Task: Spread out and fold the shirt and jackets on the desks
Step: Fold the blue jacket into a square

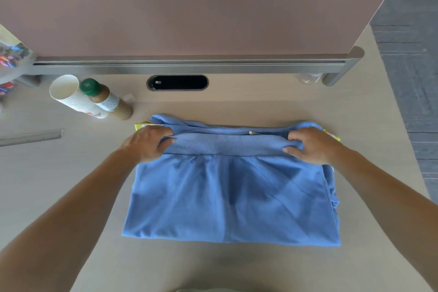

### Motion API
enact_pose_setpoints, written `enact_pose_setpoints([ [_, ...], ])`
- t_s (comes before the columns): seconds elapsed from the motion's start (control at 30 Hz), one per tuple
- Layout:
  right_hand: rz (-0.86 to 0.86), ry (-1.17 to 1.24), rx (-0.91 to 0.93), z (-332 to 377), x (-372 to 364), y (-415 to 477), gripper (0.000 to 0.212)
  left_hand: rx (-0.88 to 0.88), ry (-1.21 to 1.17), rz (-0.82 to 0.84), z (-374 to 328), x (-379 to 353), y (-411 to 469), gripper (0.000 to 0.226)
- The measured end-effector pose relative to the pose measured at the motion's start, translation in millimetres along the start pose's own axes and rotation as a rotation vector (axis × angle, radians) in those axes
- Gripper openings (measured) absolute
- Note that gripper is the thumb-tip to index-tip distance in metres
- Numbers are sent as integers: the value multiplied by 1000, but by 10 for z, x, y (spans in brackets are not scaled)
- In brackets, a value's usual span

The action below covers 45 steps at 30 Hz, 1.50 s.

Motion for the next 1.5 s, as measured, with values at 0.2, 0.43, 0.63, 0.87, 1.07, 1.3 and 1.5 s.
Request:
enact_pose_setpoints([
  [0.2, -16, -20, -58, -60, 176, 58, 19, -37, 229, -174, -73, 185, -1, 42],
  [0.43, -101, -274, -281, -243, 403, 280, 35, 160, 434, -65, 82, 228, 281, 23],
  [0.63, -447, -215, -232, 590, -88, 161, 46, 297, 258, -170, -333, -116, 314, 49],
  [0.87, -264, -169, -181, 864, -950, 72, 78, 356, 53, 6, -434, -843, 81, 76],
  [1.07, -189, -207, -102, 749, -689, 525, 76, 400, 79, -92, -520, -743, 191, 77],
  [1.3, -321, -149, -47, 1084, -900, -6, 71, 311, 132, -65, -832, -982, 49, 70],
  [1.5, -223, -248, 143, 841, -1119, -168, 64, 431, 48, 105, -1164, -1157, -192, 76],
])
Point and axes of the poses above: each hand's wrist, its own y-axis towards the middle knuckle, its own x-axis out of the back of the hand, z = x × y, the point moved 8 cm from there along y, towards the middle knuckle, and after that the axes turned 10 degrees about -x, right-handed, at the moved point
